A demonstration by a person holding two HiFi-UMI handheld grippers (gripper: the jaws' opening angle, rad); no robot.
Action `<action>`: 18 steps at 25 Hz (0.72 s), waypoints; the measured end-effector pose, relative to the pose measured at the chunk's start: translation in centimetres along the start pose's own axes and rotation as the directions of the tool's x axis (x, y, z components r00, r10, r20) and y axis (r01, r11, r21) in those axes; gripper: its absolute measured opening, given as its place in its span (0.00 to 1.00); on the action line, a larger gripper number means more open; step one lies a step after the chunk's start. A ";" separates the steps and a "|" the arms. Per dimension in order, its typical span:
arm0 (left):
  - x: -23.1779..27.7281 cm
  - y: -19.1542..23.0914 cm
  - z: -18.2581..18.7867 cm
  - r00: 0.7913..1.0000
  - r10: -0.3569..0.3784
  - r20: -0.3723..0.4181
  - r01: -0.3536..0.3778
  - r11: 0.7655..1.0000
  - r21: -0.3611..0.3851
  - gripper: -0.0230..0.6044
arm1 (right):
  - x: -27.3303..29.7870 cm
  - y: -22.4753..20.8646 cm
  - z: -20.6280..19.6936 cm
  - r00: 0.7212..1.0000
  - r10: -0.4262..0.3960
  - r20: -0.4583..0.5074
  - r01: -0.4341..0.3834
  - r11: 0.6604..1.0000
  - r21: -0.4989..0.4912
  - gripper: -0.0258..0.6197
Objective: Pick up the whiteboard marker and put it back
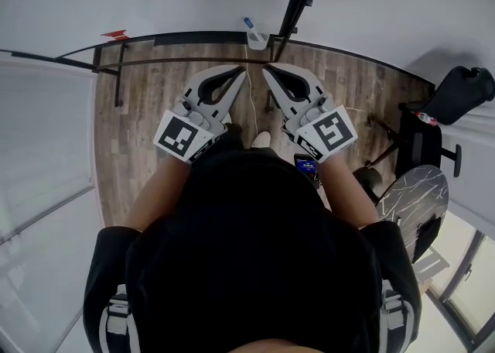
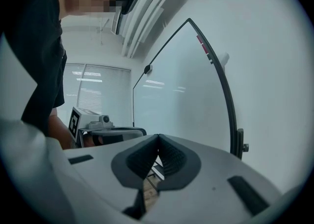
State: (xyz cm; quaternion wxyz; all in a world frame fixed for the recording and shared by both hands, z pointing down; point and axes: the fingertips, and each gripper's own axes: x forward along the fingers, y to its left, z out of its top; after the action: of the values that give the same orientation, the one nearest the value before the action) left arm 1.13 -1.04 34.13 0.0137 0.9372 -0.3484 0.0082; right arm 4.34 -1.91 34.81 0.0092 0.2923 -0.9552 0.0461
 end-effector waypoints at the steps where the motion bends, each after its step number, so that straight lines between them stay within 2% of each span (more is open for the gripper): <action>1: 0.2 0.5 -0.1 1.000 -0.003 0.000 0.003 1.000 -0.002 0.04 | 0.4 -0.3 -0.1 1.000 -0.003 -0.004 0.003 1.000 -0.002 0.03; 7: 1.8 3.8 -0.8 0.999 -0.037 -0.011 0.037 0.999 -0.008 0.04 | 3.0 -2.5 -1.0 0.999 -0.030 -0.043 0.029 0.999 -0.016 0.03; 12: 2.7 6.8 -2.0 0.998 -0.069 -0.010 0.069 0.997 0.025 0.04 | 5.6 -4.8 -2.1 0.995 -0.076 -0.068 0.075 0.997 -0.015 0.03; 16: 3.6 8.9 -2.9 0.996 -0.093 0.013 0.093 0.995 0.021 0.04 | 7.5 -6.9 -3.6 0.987 -0.124 -0.106 0.122 0.992 -0.023 0.03; 18: 4.0 9.8 -3.5 0.995 -0.095 -0.016 0.095 0.995 0.014 0.04 | 8.2 -7.7 -4.5 0.982 -0.140 -0.129 0.139 0.990 -0.020 0.03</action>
State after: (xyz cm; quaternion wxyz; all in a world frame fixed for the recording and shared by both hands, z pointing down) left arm -2.28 -10.90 37.93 0.0099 0.9527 -0.3031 0.0175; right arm 1.79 -12.40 40.30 0.0761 0.3547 -0.9300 0.0592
